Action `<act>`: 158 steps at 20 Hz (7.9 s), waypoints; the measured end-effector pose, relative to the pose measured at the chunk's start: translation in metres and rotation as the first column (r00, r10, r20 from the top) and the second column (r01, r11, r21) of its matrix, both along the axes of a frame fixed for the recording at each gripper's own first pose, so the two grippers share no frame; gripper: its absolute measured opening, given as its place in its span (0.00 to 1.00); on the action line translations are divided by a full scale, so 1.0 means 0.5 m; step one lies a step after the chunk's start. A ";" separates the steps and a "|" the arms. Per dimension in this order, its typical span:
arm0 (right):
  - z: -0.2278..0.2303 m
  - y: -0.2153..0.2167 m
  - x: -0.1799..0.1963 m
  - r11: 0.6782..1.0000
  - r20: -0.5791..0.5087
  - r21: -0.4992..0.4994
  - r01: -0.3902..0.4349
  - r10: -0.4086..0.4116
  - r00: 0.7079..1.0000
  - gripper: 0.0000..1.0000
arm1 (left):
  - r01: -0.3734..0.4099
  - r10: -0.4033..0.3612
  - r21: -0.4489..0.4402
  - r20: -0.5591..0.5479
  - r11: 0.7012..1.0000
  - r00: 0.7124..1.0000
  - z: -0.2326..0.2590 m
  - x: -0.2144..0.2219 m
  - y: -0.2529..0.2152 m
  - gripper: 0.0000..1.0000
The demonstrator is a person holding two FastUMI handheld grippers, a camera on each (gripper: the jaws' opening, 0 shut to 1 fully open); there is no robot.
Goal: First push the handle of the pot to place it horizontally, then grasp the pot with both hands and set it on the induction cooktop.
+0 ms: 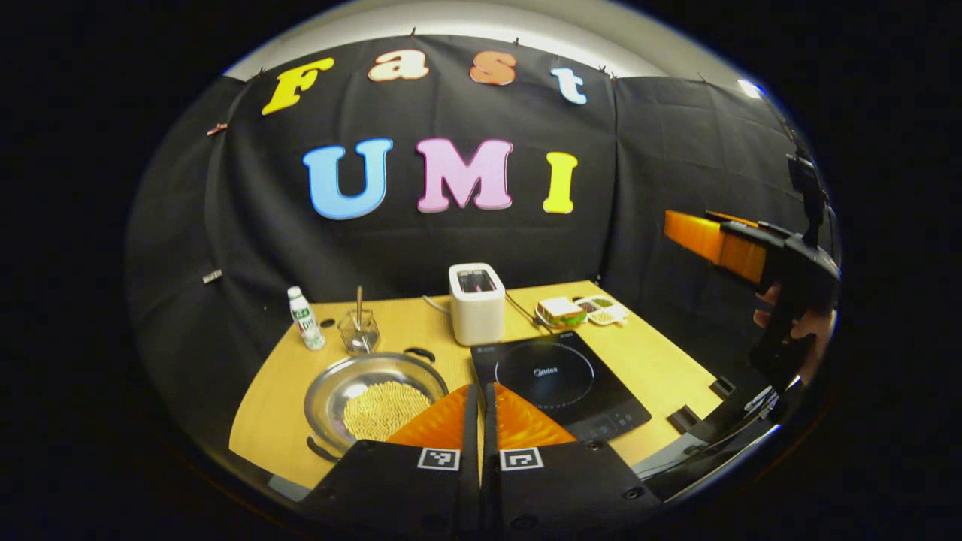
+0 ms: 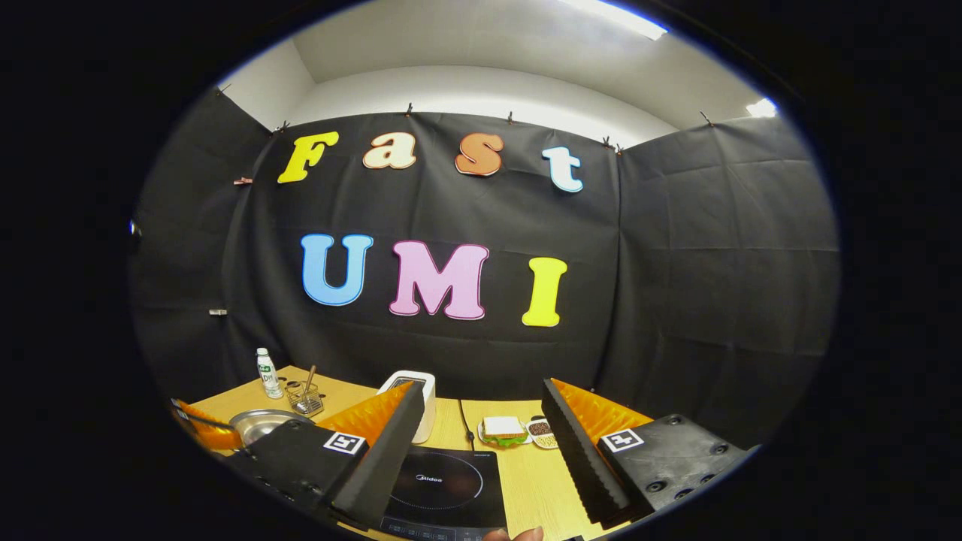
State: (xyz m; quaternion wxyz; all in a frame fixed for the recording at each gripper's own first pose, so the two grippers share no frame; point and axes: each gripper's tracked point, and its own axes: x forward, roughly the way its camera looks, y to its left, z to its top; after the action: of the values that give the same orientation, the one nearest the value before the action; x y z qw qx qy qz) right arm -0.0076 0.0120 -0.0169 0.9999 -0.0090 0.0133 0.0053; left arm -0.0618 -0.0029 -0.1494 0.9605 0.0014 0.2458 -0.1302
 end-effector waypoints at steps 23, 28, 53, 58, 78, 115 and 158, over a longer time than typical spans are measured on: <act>-0.042 -0.063 0.021 0.997 -0.062 -0.034 0.072 -0.074 0.995 0.98 | -0.502 0.303 -0.069 -0.724 0.862 0.620 -0.401 0.013 0.330 0.06; -0.056 -0.064 0.038 0.996 -0.074 -0.045 0.079 -0.082 0.994 0.98 | -0.596 0.321 -0.083 -0.779 0.799 0.539 -0.432 0.036 0.365 0.05; -0.127 -0.045 0.041 0.992 -0.187 -0.101 0.069 -0.087 0.979 0.98 | -0.537 0.444 0.092 -0.685 0.838 0.577 -0.452 0.219 0.628 0.05; -0.152 -0.026 0.043 0.994 -0.216 -0.096 0.050 -0.070 0.974 0.98 | -0.461 0.435 0.138 -0.637 0.876 0.636 -0.456 0.274 0.658 0.05; -0.246 0.256 0.101 0.962 -0.340 0.142 -0.233 0.268 0.901 0.98 | -0.429 0.427 0.096 -0.421 0.898 0.800 -0.365 0.345 0.734 0.06; -0.769 0.654 0.218 0.963 -0.825 0.245 -0.113 0.268 0.498 0.60 | -0.253 0.251 0.062 -0.472 0.966 0.845 -0.464 0.479 0.657 0.69; -0.613 -0.086 0.211 0.987 -0.818 0.161 0.001 0.133 0.560 0.48 | -0.068 0.070 0.021 -0.467 0.997 0.881 -0.388 0.492 0.009 0.64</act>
State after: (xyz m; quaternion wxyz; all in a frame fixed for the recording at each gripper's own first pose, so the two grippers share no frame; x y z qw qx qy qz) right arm 0.0978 -0.0311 -0.3233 0.8744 0.0655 0.4785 0.0472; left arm 0.1844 0.0016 -0.3435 0.8770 -0.0370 0.4700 -0.0922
